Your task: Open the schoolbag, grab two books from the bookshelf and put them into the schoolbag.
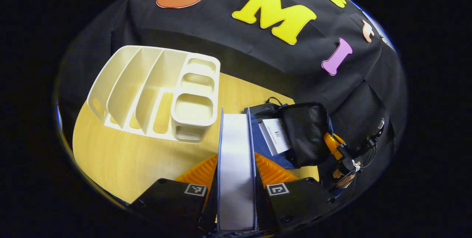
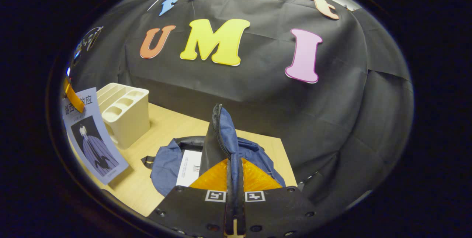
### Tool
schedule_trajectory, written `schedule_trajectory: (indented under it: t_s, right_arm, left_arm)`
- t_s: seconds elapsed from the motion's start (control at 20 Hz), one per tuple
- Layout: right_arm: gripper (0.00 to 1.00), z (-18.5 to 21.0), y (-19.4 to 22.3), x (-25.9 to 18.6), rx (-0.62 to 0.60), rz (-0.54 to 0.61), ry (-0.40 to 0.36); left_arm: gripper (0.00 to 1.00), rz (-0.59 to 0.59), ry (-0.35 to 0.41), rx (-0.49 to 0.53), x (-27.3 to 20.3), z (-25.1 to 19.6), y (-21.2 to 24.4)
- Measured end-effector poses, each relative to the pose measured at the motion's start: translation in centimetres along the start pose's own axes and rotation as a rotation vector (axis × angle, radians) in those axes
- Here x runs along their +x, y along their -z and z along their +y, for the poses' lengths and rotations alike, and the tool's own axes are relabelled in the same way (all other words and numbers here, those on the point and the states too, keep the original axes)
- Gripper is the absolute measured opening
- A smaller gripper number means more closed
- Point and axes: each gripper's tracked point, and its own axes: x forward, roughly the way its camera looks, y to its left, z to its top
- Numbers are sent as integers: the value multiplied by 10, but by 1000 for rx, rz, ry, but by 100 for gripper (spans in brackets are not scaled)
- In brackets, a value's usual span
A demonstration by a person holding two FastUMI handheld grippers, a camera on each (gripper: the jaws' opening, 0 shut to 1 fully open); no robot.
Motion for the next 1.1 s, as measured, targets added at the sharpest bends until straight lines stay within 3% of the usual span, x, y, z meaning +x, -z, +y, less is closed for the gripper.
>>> schedule_trajectory:
  t_s: [0.45, 0.65, 0.85, 0.95, 1.1]
  right_arm:
    - [4, -18, -12, 3, 25, 20, -22]
    - [4, -27, -9, 2, 28, 32, -8]
    - [4, -26, -7, 3, 28, 44, -2]
    - [4, -22, -8, 1, 15, 44, 1]
    - [4, -16, -14, 1, -6, 34, 8]
  left_arm:
    - [45, -51, 147, -136, 59, -63, -28]
    - [45, -50, 194, -191, 81, -71, -45]
    - [45, -67, 254, -310, 102, -73, -59]
    - [45, -88, 257, -361, 114, -66, -65]
    - [45, -131, 205, -382, 132, -46, -70]
